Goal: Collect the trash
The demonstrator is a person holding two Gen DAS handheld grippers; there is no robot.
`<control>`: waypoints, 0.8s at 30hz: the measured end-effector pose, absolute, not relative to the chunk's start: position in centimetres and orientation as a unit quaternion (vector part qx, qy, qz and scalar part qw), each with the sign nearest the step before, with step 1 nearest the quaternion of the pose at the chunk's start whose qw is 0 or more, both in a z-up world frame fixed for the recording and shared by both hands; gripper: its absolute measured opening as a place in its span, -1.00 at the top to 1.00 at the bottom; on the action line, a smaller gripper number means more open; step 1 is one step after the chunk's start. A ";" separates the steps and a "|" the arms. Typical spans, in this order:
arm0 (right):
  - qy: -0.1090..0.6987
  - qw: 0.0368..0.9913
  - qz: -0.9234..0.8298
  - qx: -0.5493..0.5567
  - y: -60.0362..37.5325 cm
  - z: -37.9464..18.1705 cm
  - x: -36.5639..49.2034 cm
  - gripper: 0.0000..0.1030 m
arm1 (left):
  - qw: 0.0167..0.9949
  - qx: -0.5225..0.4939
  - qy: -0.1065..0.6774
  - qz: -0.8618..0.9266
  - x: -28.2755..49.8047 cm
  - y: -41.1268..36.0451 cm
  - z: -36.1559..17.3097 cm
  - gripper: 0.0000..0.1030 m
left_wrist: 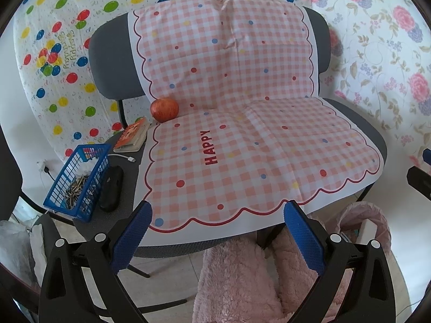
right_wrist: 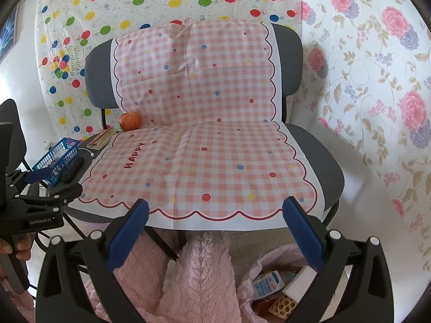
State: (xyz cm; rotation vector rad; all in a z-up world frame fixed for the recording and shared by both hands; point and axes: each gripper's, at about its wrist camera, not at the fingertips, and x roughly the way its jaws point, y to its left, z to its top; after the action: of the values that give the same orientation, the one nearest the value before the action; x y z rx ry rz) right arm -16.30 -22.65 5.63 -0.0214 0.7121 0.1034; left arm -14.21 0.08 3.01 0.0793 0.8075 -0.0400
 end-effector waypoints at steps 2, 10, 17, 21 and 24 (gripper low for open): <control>0.350 0.936 0.050 -0.010 -22.5 5.5 -16.4 -0.88 | 0.918 0.038 0.394 -0.018 -14.3 0.0 2.9 -0.88; 0.350 0.935 0.049 -0.009 -22.7 5.3 -16.4 -0.88 | 0.918 0.034 0.396 -0.017 -14.3 -0.4 2.8 -0.88; 0.353 0.934 0.048 -0.005 -23.1 5.0 -16.1 -0.88 | 0.919 0.036 0.392 -0.020 -14.2 -0.5 2.8 -0.88; 0.356 0.933 0.049 -0.003 -23.3 4.7 -15.7 -0.88 | 0.916 0.031 0.399 -0.026 -13.4 -0.5 2.2 -0.88; 0.360 0.932 0.051 -0.005 -23.6 4.1 -14.5 -0.88 | 0.909 0.024 0.414 -0.027 -11.8 -0.3 1.1 -0.88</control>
State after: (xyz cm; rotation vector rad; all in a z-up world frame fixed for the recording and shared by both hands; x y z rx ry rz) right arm -14.46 -23.59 4.11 -0.0096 0.7370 0.1047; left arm -11.83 -0.30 1.09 0.0486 0.8549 -0.0562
